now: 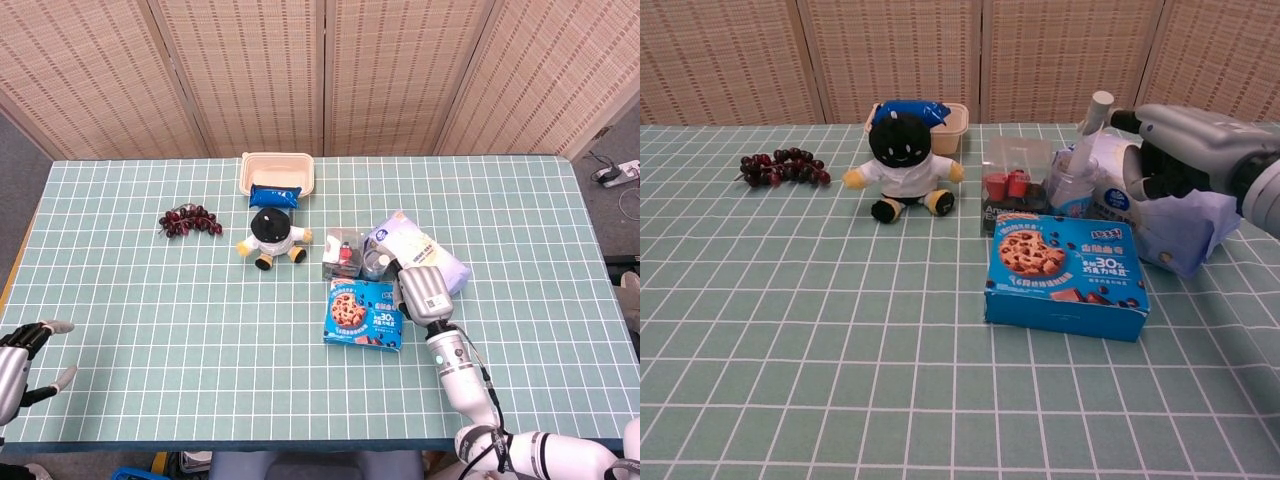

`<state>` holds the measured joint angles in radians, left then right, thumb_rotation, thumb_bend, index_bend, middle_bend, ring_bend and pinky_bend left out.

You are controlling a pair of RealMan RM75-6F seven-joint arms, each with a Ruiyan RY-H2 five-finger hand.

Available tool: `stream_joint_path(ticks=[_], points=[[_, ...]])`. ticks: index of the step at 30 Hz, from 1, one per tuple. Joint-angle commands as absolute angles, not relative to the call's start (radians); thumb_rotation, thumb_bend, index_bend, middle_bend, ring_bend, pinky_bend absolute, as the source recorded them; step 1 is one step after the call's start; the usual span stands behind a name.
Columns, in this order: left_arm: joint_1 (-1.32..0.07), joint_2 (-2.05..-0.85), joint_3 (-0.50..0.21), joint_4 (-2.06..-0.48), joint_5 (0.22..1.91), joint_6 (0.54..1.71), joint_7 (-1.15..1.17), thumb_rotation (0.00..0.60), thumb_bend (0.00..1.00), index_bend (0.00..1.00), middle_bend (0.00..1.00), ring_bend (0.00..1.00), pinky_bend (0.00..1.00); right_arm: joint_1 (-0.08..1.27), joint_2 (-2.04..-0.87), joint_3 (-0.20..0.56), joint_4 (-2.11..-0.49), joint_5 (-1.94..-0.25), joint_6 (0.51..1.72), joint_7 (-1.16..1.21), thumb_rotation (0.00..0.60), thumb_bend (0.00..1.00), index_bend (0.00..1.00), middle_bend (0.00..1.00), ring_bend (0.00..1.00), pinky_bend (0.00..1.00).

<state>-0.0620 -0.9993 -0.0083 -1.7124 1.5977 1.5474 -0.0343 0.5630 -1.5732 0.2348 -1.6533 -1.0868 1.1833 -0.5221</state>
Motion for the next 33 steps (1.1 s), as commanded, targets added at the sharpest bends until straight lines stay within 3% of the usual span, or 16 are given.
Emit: stream_joint_path(ticks=[1, 3, 10, 17, 27, 33], points=[[-0.062, -0.999, -0.008, -1.712, 1.598, 1.547, -0.034, 0.6, 0.24, 0.4, 0.35, 0.32, 0.44, 0.562, -1.571, 0.233, -1.654, -1.091, 1.19, -0.516, 0.6, 1.0, 0.12, 1.0, 1.0, 1.0], [-0.062, -0.999, -0.008, -1.712, 1.599, 1.546, -0.034, 0.6, 0.24, 0.4, 0.35, 0.32, 0.44, 0.561, -1.569, 0.233, -1.655, -1.095, 1.195, -0.51, 0.6, 0.94, 0.12, 1.0, 1.0, 1.0], [-0.062, -1.0, -0.007, -1.714, 1.601, 1.547, -0.03, 0.6, 0.24, 0.4, 0.35, 0.32, 0.44, 0.553, -1.552, 0.234, -1.651, -1.121, 1.219, -0.474, 0.6, 0.47, 0.12, 1.0, 1.0, 1.0], [-0.064, -1.001, -0.007, -1.713, 1.6, 1.542, -0.027, 0.6, 0.24, 0.4, 0.35, 0.32, 0.44, 0.548, -1.539, 0.248, -1.613, -1.147, 1.22, -0.384, 0.6, 0.17, 0.14, 1.0, 1.0, 1.0], [-0.063, -1.0, -0.008, -1.714, 1.597, 1.542, -0.032, 0.6, 0.24, 0.4, 0.35, 0.32, 0.44, 0.556, -1.585, 0.296, -1.512, -1.156, 1.191, -0.151, 0.6, 0.15, 0.3, 1.0, 1.0, 1.0], [-0.063, -0.998, -0.007, -1.715, 1.599, 1.545, -0.037, 0.6, 0.24, 0.4, 0.35, 0.32, 0.44, 0.562, -1.615, 0.309, -1.463, -1.16, 1.181, -0.072, 0.6, 0.17, 0.34, 1.0, 1.0, 1.0]])
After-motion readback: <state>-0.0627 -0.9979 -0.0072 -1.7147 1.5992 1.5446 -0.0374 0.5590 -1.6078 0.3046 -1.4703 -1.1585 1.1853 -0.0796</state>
